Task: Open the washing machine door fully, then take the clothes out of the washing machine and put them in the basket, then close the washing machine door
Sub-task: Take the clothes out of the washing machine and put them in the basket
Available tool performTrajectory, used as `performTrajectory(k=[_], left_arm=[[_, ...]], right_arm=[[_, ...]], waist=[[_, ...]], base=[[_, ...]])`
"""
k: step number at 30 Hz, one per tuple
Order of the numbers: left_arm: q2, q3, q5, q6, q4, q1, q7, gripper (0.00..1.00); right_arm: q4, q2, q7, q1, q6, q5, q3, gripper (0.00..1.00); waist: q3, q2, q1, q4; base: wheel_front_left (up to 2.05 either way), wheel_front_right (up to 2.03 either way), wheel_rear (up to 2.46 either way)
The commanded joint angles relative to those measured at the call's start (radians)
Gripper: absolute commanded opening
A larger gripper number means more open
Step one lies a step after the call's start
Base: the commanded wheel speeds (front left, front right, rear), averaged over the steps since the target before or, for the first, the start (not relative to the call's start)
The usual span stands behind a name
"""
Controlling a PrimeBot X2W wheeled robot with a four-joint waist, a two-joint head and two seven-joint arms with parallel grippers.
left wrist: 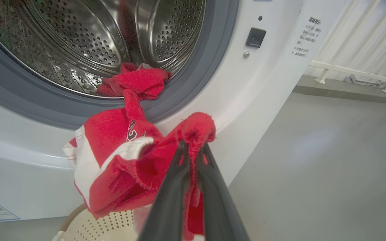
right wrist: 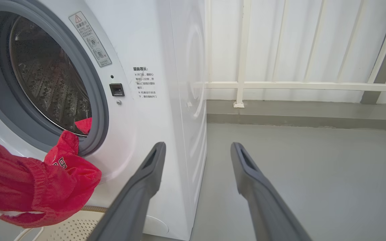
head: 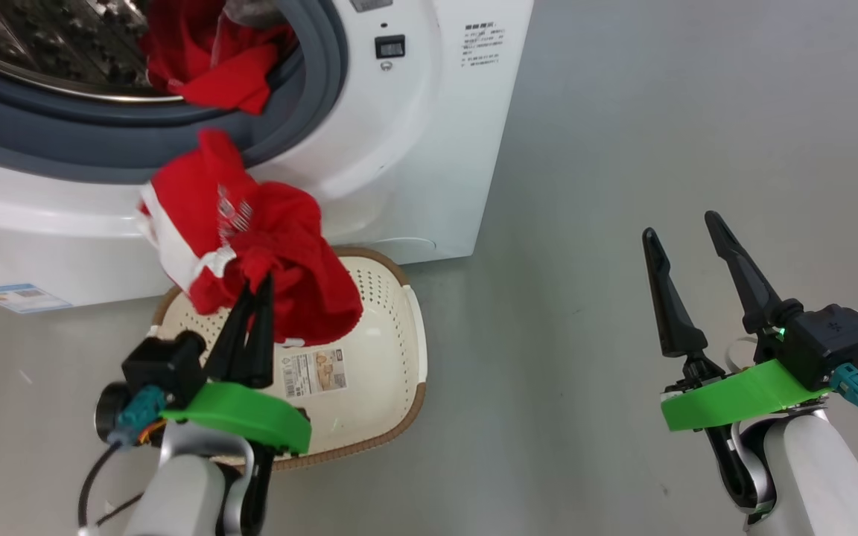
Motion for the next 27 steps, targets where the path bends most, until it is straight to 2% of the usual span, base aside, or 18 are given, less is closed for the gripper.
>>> performTrajectory(k=[1,6,7,21,27], left_arm=[[0.006,0.024,-0.019,-0.018,0.05,-0.066,-0.025,0.0],[-0.008,0.027,-0.094,-0.057,0.256,-0.151,-0.052,0.0],[-0.008,0.027,-0.094,-0.057,0.256,-0.151,-0.052,0.0],[-0.016,-0.005,-0.138,-0.081,0.769,-0.394,-0.08,0.0],[-0.016,-0.018,-0.164,-0.064,0.932,-0.47,-0.031,0.0]], right_arm=[[-0.023,0.001,-0.006,-0.002,0.005,0.007,0.022,1.0],[-0.021,0.001,-0.006,-0.013,0.005,0.011,0.027,1.0],[-0.021,0.001,-0.006,-0.013,0.005,0.011,0.027,1.0],[-0.027,0.001,-0.006,-0.062,0.005,0.018,0.039,1.0],[-0.027,0.001,-0.006,-0.085,0.005,0.023,0.041,1.0]], waist=[[0.014,0.0,0.0,-0.005],[0.042,0.0,0.0,-0.016],[0.042,0.0,0.0,-0.016],[0.176,0.0,0.0,-0.045],[0.229,0.0,0.0,-0.062]], base=[[0.0,0.0,0.0],[0.0,0.0,0.0],[0.0,0.0,0.0],[0.0,0.0,0.0],[0.0,0.0,0.0]])
